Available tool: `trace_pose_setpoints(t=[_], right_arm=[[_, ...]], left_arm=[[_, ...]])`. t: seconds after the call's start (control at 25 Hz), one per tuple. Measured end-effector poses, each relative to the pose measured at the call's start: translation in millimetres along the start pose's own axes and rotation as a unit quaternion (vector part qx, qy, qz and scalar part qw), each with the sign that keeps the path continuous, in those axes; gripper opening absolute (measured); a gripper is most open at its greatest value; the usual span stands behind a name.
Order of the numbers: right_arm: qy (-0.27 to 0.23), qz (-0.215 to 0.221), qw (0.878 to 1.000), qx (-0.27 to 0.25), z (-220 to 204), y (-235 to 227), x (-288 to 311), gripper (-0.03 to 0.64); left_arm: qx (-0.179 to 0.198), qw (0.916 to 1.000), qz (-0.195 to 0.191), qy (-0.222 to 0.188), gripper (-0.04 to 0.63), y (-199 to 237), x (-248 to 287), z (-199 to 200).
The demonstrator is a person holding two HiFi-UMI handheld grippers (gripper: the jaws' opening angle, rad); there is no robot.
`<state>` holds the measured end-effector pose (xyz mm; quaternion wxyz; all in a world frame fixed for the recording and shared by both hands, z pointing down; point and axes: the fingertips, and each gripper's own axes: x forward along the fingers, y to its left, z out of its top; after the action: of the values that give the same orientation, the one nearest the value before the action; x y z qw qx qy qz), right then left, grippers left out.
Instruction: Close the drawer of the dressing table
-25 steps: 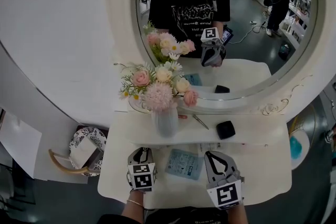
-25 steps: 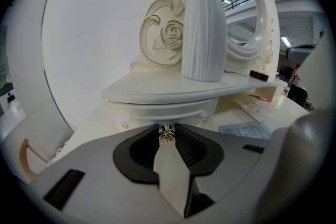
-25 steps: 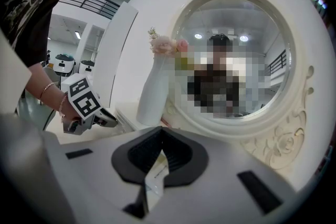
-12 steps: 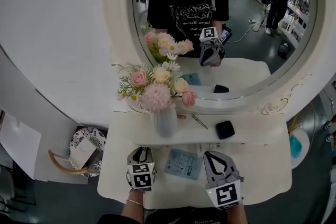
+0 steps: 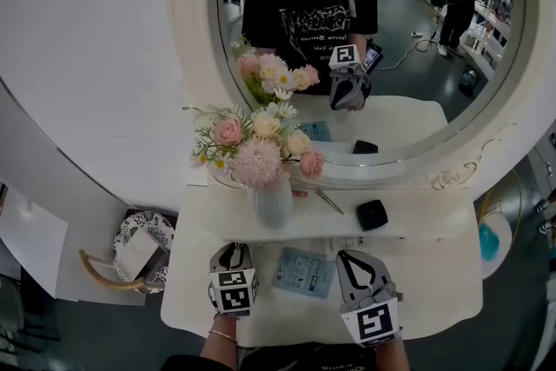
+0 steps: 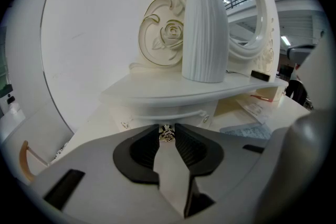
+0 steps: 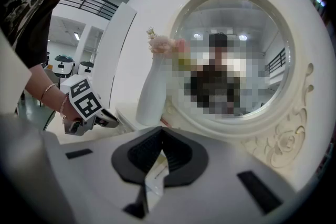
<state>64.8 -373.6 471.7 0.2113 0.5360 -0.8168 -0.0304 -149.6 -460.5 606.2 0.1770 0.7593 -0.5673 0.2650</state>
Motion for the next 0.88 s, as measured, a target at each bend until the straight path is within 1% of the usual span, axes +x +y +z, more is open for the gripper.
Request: trace_pose_setpoints(t=[0.16, 0.32, 0.52, 0.88], right_arm=[[0.001, 0.000, 1.000, -0.003, 0.9, -2.2, -0.1, 0.011], [-0.012, -0.007, 1.000, 0.005, 3.1, -5.8, -0.3, 0.011], [0.000, -0.003, 1.000, -0.010, 4.4, -6.3, -2.0, 0.011], [0.001, -0.007, 1.000, -0.007, 3.1, -5.9, -2.4, 0.011]], left_arm=[[0.001, 1.0000, 0.000, -0.001, 0.103, 0.8, 1.1, 0.5], [0.000, 1.0000, 0.000, 0.000, 0.103, 1.0, 1.3, 0.5], [-0.001, 1.0000, -0.001, 0.000, 0.103, 0.7, 2.3, 1.1], [-0.001, 1.0000, -0.001, -0.001, 0.103, 0.5, 3.9, 0.9]])
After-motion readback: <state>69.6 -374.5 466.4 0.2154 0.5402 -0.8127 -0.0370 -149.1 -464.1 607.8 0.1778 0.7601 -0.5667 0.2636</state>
